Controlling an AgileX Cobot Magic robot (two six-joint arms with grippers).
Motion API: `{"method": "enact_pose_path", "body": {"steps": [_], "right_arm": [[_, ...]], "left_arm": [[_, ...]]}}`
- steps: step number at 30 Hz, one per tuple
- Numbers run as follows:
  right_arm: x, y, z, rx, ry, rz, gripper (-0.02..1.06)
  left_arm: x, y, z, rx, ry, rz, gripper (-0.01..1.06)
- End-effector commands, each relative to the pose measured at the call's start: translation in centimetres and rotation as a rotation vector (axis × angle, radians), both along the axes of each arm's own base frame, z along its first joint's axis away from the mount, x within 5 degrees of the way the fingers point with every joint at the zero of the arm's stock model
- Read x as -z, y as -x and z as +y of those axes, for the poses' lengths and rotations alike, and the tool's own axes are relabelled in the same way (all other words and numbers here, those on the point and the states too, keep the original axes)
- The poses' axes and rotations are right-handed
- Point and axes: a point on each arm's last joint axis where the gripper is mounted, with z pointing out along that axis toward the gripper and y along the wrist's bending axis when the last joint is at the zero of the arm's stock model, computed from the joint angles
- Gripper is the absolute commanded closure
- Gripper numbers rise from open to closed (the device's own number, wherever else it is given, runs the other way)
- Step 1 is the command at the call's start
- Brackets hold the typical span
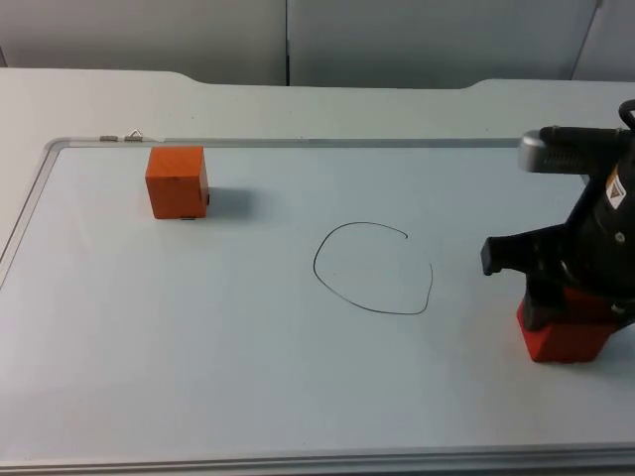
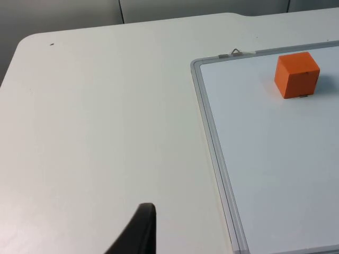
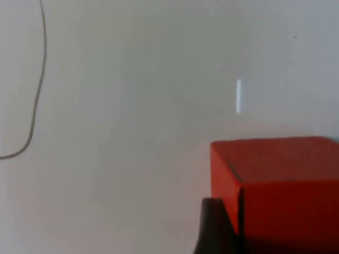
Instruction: Pick up one cube with the left hand and another cube with the right hand. First place the cube in the right hand at the target position, then stack the cube in the left hand on top.
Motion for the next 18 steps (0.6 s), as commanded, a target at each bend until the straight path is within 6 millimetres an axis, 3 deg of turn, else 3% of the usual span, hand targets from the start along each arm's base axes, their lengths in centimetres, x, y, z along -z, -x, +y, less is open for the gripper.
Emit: {"method": "enact_pose_path", "body": {"steps": [1, 2, 3, 6, 7, 11, 12, 15, 18], "right_arm": [[-1.9, 0.1, 0.2, -0.044, -0.012, -0.042, 1.05], [-1.9, 0.1, 0.2, -0.044, -0.012, -0.042, 1.05], [-3.1, 0.3, 0.1, -0.055, -0.025, -0.071, 1.05], [-9.4, 1.0, -0.6, -0.129, -0.021, -0.181, 1.05], [-9.4, 1.0, -0.6, -0.129, -0.021, -0.181, 1.05], [-18.8, 3.4, -2.0, -0.177, -0.058, -0.441, 1.05], [-18.8, 3.4, -2.0, -0.177, -0.058, -0.441, 1.05], [-25.1, 6.9, -4.4, -0.186, -0.046, -0.697, 1.05], [-28.0, 10.1, -6.5, -0.179, 0.002, -0.831, 1.05]], "left_arm": [[0.1, -0.1, 0.0, -0.005, 0.005, -0.003, 0.0], [0.1, -0.1, 0.0, -0.005, 0.005, -0.003, 0.0], [0.1, -0.1, 0.0, -0.005, 0.005, -0.003, 0.0], [0.1, -0.1, 0.0, -0.005, 0.005, -0.003, 0.0], [0.1, -0.1, 0.0, -0.005, 0.005, -0.003, 0.0], [0.1, -0.1, 0.0, -0.005, 0.005, -0.003, 0.0], [0.1, -0.1, 0.0, -0.005, 0.005, -0.003, 0.0], [0.1, -0.1, 0.0, -0.005, 0.005, -0.003, 0.0], [0.1, -0.1, 0.0, -0.005, 0.005, -0.003, 0.0]]}}
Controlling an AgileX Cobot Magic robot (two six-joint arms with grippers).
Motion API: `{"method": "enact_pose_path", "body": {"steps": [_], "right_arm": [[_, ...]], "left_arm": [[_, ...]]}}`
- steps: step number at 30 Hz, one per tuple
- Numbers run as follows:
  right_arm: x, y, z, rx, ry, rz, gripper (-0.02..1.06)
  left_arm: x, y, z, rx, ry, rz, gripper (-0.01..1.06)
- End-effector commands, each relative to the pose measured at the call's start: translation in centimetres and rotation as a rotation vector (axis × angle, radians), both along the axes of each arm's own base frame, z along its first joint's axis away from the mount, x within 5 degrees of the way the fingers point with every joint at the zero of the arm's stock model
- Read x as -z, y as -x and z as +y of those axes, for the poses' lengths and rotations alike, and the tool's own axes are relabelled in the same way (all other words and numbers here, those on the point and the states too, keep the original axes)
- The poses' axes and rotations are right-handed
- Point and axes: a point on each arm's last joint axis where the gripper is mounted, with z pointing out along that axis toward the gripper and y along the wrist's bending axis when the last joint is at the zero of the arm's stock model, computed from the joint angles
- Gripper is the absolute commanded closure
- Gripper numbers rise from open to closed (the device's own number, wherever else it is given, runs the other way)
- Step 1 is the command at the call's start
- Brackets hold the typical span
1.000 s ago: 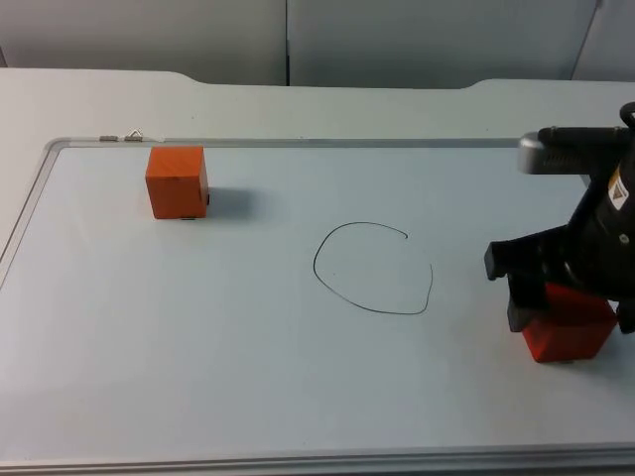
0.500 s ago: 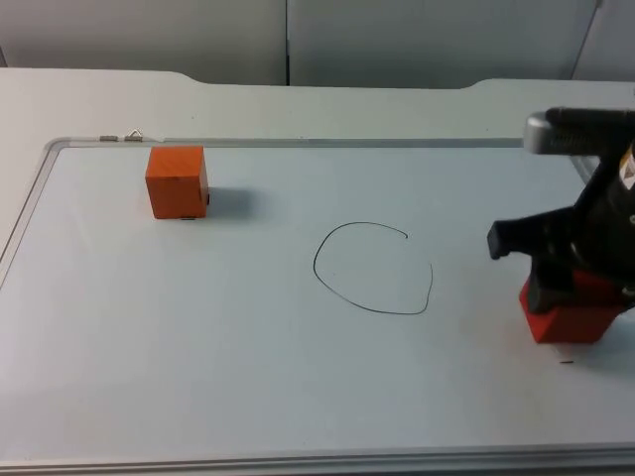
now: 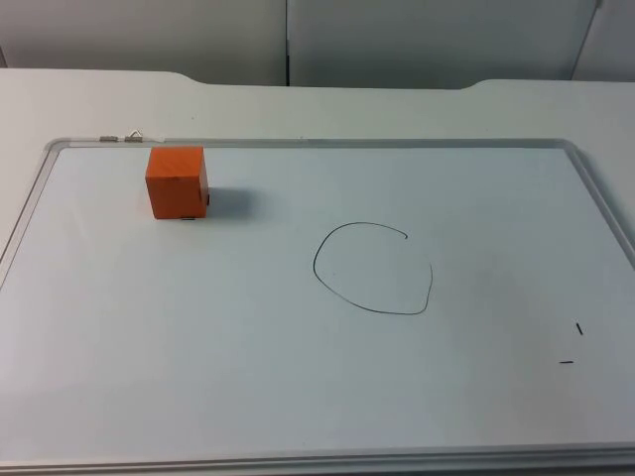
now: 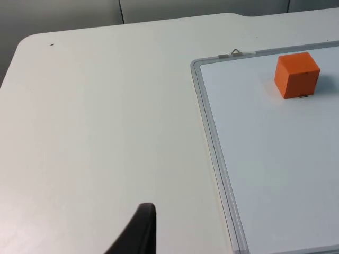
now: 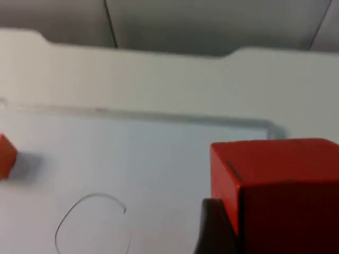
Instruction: Pick up one cube with the left hand and another cube with the right hand. First place the cube in the right hand at the target position, then stack the cube in the left hand on top.
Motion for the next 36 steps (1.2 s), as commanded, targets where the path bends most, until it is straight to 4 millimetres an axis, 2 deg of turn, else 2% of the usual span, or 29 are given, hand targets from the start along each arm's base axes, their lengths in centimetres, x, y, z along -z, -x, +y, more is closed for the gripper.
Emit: {"method": "enact_pose_path", "body": {"steps": [1, 5, 12, 15, 16, 18, 19, 21, 23, 24, 26, 27, 28, 29, 30, 31, 35, 36], "right_arm": [[-1.2, 1.6, -1.1, 0.01, 0.031, -0.054, 1.05], [-2.6, 4.1, -2.4, 0.008, 0.04, -0.116, 1.05], [-3.1, 4.8, -2.6, 0.003, 0.019, -0.146, 1.05], [-3.0, 4.8, -2.5, -0.011, 0.023, -0.143, 1.05], [-2.9, 4.8, -2.4, -0.026, 0.031, -0.136, 1.05], [-2.9, 4.8, -2.3, -0.048, 0.05, -0.134, 1.05], [-2.9, 4.8, -2.3, -0.048, 0.05, -0.134, 1.05], [-2.9, 4.8, -2.3, -0.053, 0.058, -0.135, 1.05], [-2.9, 4.8, -2.3, -0.056, 0.063, -0.135, 1.05], [-2.9, 4.8, -2.3, -0.056, 0.063, -0.135, 1.05], [-2.9, 4.8, -2.3, -0.055, 0.065, -0.136, 1.05], [-2.9, 4.8, -2.3, -0.055, 0.065, -0.136, 1.05], [-2.9, 4.8, -2.3, -0.056, 0.063, -0.14, 1.05], [-2.9, 4.8, -2.3, -0.056, 0.063, -0.14, 1.05], [-2.9, 4.8, -2.3, -0.056, 0.063, -0.14, 1.05], [-2.9, 4.8, -2.3, -0.056, 0.063, -0.14, 1.05], [-3.0, 4.7, -2.3, -0.059, 0.061, -0.149, 1.05], [-3.0, 4.7, -2.3, -0.059, 0.061, -0.149, 1.05]], "left_arm": [[0.1, -0.1, 0.0, -0.005, 0.005, -0.003, 0.0], [0.1, -0.1, 0.0, -0.006, 0.007, -0.003, 0.0], [-0.1, 0.0, -0.7, 0.039, 0.084, -0.006, 0.0], [-1.1, -0.4, -1.3, 0.074, 0.148, -0.011, 0.01], [-2.0, -0.8, -1.5, 0.095, 0.161, -0.021, 0.02], [-5.0, -2.5, -1.9, 0.145, 0.125, -0.075, 0.03], [-5.0, -2.5, -1.9, 0.145, 0.125, -0.075, 0.03], [-7.2, -4.5, -2.5, 0.197, 0.118, -0.096, 0.03], [-8.5, -7.2, -3.2, 0.247, 0.118, -0.045, 0.03], [-8.5, -7.2, -3.2, 0.247, 0.118, -0.045, 0.03], [-8.9, -11.8, -4.0, 0.269, 0.152, 0.073, 0.03], [-8.9, -11.8, -4.0, 0.269, 0.152, 0.073, 0.03], [-8.7, -13.5, -4.2, 0.265, 0.163, 0.114, 0.03], [-8.0, -16.5, -4.5, 0.256, 0.175, 0.183, 0.03], [-7.2, -18.6, -4.6, 0.245, 0.183, 0.23, 0.03], [-7.2, -18.6, -4.6, 0.245, 0.183, 0.23, 0.03], [-3.5, -25.3, -6.1, 0.235, 0.228, 0.391, 0.03], [-3.5, -25.3, -6.1, 0.235, 0.228, 0.391, 0.03]]}}
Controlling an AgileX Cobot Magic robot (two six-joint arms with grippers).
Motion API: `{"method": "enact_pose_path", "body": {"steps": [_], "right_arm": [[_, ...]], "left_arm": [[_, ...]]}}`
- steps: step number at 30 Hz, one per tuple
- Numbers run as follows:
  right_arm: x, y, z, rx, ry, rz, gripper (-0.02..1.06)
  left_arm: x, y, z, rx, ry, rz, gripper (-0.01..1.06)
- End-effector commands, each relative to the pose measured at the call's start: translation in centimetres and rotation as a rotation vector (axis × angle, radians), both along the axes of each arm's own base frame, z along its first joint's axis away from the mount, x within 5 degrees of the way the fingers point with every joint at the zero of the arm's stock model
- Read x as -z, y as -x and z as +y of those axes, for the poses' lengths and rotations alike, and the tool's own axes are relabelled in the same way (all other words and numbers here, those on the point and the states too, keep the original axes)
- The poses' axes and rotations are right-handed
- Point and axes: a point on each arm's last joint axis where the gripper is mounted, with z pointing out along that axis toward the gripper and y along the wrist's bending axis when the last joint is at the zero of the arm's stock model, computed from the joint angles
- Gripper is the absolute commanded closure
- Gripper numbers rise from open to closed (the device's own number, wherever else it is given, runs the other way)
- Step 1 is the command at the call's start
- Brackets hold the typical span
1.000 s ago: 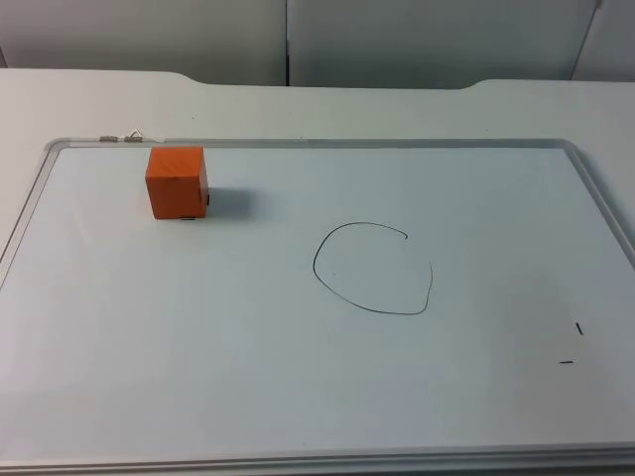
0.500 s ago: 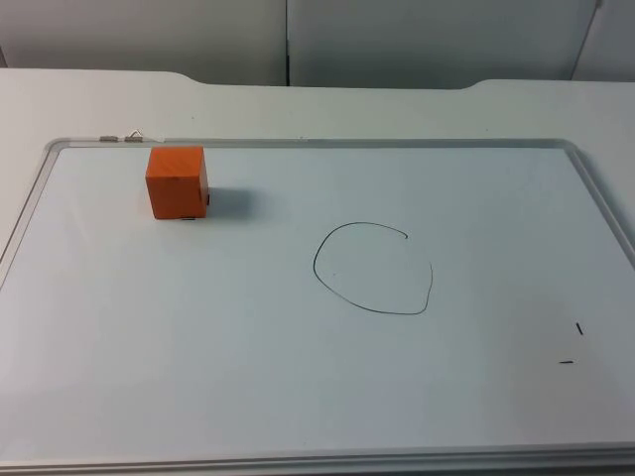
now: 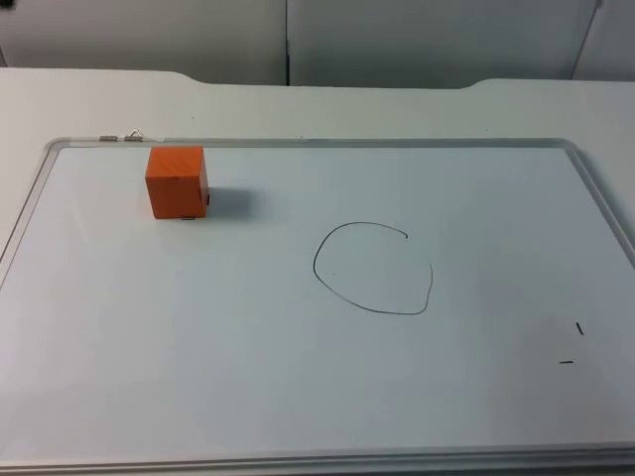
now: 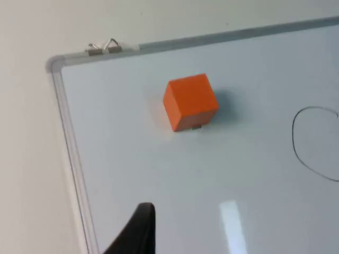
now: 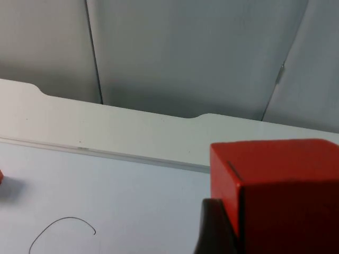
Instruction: Pick up one cube with the left hand and another cube with the right hand. First place the cube in the right hand at the target position, then stack the cube in the left hand on top.
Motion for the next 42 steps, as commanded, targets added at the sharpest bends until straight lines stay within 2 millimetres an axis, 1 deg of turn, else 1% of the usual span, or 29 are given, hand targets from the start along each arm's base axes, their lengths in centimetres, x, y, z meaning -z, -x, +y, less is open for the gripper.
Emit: {"method": "enact_pose_path", "body": {"steps": [1, 4, 5, 8, 9, 10, 12, 14, 15, 17, 19, 20, 23, 24, 28, 29, 31, 33, 34, 38, 42], "right_arm": [[-0.2, -0.1, 0.2, -0.016, 0.001, -0.023, 1.05], [-0.2, -0.1, 0.2, -0.017, 0.001, -0.025, 1.05], [-0.2, -0.1, 0.2, -0.017, 0.001, -0.025, 1.05], [-0.2, -0.1, 0.2, -0.019, -0.002, -0.026, 1.05], [-0.2, -0.1, 0.2, -0.019, -0.002, -0.026, 1.05], [-0.2, -0.1, 0.2, -0.019, -0.002, -0.026, 1.05], [-0.2, -0.1, 0.2, -0.019, -0.002, -0.026, 1.05], [-0.2, -0.1, 0.2, -0.02, -0.003, -0.025, 1.05], [-0.2, -0.1, 0.2, -0.02, -0.003, -0.025, 1.05], [-0.2, -0.1, 0.3, -0.021, -0.009, -0.023, 1.05], [-0.1, -0.1, 0.4, -0.028, -0.02, -0.017, 1.05], [-0.1, -0.1, 0.4, -0.028, -0.02, -0.017, 1.05], [-0.1, -0.1, 0.4, -0.033, -0.017, -0.018, 1.05], [-0.1, -0.1, 0.4, -0.033, -0.017, -0.018, 1.05], [-0.1, -0.1, 0.4, -0.033, -0.019, -0.016, 1.05], [-0.1, -0.1, 0.4, -0.033, -0.019, -0.016, 1.05], [-0.1, -0.1, 0.4, -0.033, -0.019, -0.016, 1.05], [-0.1, -0.1, 0.4, -0.034, -0.02, -0.018, 1.05], [-0.1, -0.1, 0.4, -0.034, -0.02, -0.018, 1.05], [-0.2, -0.1, 0.4, -0.039, -0.015, -0.024, 1.05], [-0.2, -0.1, 0.4, -0.04, -0.016, -0.028, 1.05]], "left_arm": [[1.3, -2.6, -1.5, 0.029, 0.013, 0.041, 0.03], [3.5, -6.3, -4.0, 0.051, 0.002, 0.091, 0.04], [3.5, -6.3, -4.0, 0.051, 0.002, 0.091, 0.04], [5.6, -9.9, -5.7, 0.013, -0.018, 0.151, 0.04], [6.3, -10.8, -6.2, 0.003, -0.029, 0.169, 0.04], [6.3, -10.8, -6.2, 0.003, -0.029, 0.169, 0.04], [7.7, -12.7, -7.0, -0.025, -0.046, 0.207, 0.04], [8.9, -14.3, -7.7, -0.043, -0.043, 0.235, 0.04], [8.9, -14.3, -7.7, -0.043, -0.043, 0.235, 0.04], [10.5, -16.0, -8.1, -0.077, -0.058, 0.255, 0.04], [12.0, -17.2, -7.9, -0.122, -0.105, 0.274, 0.04], [12.0, -17.2, -7.9, -0.122, -0.105, 0.274, 0.04], [13.9, -18.3, -7.9, -0.171, -0.13, 0.3, 0.04], [13.9, -18.3, -7.9, -0.171, -0.13, 0.3, 0.04], [15.6, -19.5, -8.7, -0.178, -0.116, 0.327, 0.04], [15.6, -19.5, -8.7, -0.178, -0.116, 0.327, 0.04], [16.2, -19.6, -9.0, -0.175, -0.12, 0.335, 0.04], [17.2, -19.7, -9.1, -0.186, -0.121, 0.357, 0.04], [17.2, -19.7, -9.1, -0.186, -0.121, 0.357, 0.04], [18.7, -19.7, -9.3, -0.195, -0.124, 0.382, 0.04], [19.5, -19.8, -9.6, -0.188, -0.127, 0.378, 0.04]]}}
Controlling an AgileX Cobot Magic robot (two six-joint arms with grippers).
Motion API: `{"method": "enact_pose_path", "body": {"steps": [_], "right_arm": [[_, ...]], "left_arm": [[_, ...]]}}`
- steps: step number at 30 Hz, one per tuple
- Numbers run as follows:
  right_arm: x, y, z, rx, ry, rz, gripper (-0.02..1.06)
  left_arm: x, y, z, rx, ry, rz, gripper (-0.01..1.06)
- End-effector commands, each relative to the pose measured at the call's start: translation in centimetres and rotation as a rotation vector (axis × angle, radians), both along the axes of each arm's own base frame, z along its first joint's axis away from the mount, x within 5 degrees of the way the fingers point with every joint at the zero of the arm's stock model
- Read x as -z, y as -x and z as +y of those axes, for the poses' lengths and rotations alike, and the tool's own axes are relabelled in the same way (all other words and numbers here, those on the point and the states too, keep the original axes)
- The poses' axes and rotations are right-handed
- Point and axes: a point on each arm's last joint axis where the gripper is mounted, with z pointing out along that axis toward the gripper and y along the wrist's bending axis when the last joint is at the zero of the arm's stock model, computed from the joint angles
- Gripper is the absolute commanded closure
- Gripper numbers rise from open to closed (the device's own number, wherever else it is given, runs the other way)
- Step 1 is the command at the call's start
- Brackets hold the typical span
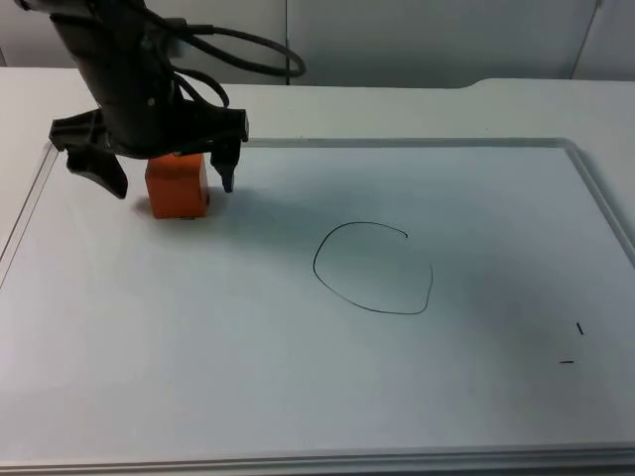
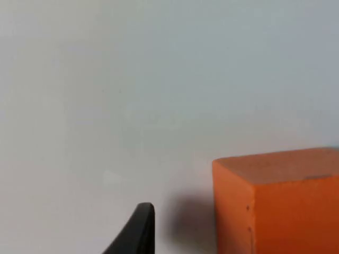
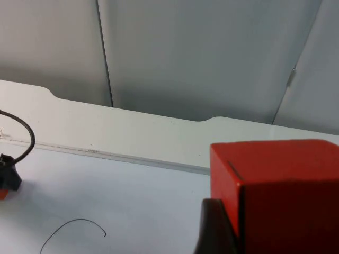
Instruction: Pick up one cube with the left hand and another cube with the right hand. First place the cube in the right hand at the target position, then stack the cube in the left hand on top.
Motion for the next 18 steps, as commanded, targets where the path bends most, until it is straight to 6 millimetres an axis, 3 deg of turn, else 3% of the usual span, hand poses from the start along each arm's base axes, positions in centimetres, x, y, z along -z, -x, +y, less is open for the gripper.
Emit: {"method": "enact_pose_path", "body": {"steps": [1, 6, 9, 10, 13, 14, 16, 18], "right_arm": [[-0.14, -0.09, 0.19, -0.017, 0.001, -0.021, 1.05], [-0.14, -0.09, 0.19, -0.017, 0.001, -0.021, 1.05], [-0.16, -0.1, 0.2, -0.018, 0.0, -0.023, 1.05], [-0.16, -0.1, 0.2, -0.018, 0.0, -0.023, 1.05], [-0.17, -0.1, 0.2, -0.019, -0.001, -0.025, 1.05], [-0.17, -0.1, 0.2, -0.019, -0.001, -0.025, 1.05], [-0.26, -0.13, 0.25, -0.022, -0.004, -0.035, 1.05], [-0.24, -0.21, 0.28, -0.023, -0.003, -0.034, 1.05]], "left_arm": [[-0.1, -0.17, -0.49, -0.006, 0.017, -0.02, 0.04], [0.25, -0.3, -0.52, -0.004, 0.017, -0.028, 0.04], [0.35, -0.31, -0.52, -0.004, 0.017, -0.027, 0.11], [0.36, -0.29, -0.51, -0.004, 0.016, -0.025, 0.19], [0.36, -0.29, -0.51, -0.004, 0.016, -0.025, 0.58], [0.36, -0.29, -0.51, -0.004, 0.016, -0.025, 0.58], [0.35, -0.31, -0.52, -0.004, 0.016, -0.027, 0.84], [-0.26, -0.11, -0.47, -0.005, 0.015, -0.017, 0.97]]}}
